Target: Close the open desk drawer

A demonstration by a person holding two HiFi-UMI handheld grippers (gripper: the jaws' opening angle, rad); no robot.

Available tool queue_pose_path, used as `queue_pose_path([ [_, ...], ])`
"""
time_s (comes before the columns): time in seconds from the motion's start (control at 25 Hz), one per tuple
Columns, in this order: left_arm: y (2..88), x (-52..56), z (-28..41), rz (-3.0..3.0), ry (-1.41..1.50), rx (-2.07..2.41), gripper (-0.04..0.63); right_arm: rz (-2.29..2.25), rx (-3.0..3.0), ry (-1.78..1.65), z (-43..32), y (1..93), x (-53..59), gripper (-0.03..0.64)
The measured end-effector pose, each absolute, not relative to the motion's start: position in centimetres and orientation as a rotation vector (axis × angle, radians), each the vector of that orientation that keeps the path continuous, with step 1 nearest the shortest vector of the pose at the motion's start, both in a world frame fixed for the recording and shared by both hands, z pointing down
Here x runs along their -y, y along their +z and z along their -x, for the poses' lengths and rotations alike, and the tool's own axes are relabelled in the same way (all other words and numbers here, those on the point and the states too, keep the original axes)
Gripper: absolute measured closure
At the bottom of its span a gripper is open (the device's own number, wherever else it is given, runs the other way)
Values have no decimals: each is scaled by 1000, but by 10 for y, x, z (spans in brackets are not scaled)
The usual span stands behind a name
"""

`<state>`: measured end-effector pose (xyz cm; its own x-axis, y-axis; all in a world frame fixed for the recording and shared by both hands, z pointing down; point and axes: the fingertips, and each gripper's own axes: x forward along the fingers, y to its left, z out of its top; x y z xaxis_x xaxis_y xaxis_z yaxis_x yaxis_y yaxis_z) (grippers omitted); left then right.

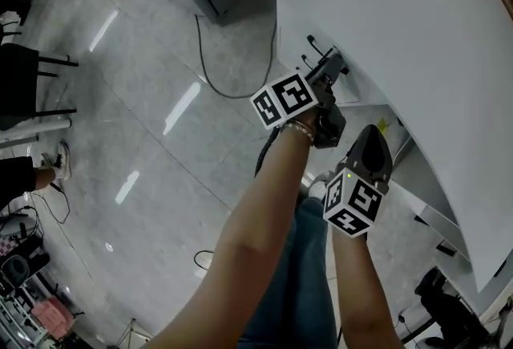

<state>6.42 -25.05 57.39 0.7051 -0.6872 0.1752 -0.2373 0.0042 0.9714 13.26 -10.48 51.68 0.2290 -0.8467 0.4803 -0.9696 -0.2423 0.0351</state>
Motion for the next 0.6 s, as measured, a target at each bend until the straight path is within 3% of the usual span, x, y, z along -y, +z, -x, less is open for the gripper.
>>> queue_pose_path([
  [0.6,573,254,-68,-1629,-340,763,476,-2142,1709,431,-129,514,123,620],
])
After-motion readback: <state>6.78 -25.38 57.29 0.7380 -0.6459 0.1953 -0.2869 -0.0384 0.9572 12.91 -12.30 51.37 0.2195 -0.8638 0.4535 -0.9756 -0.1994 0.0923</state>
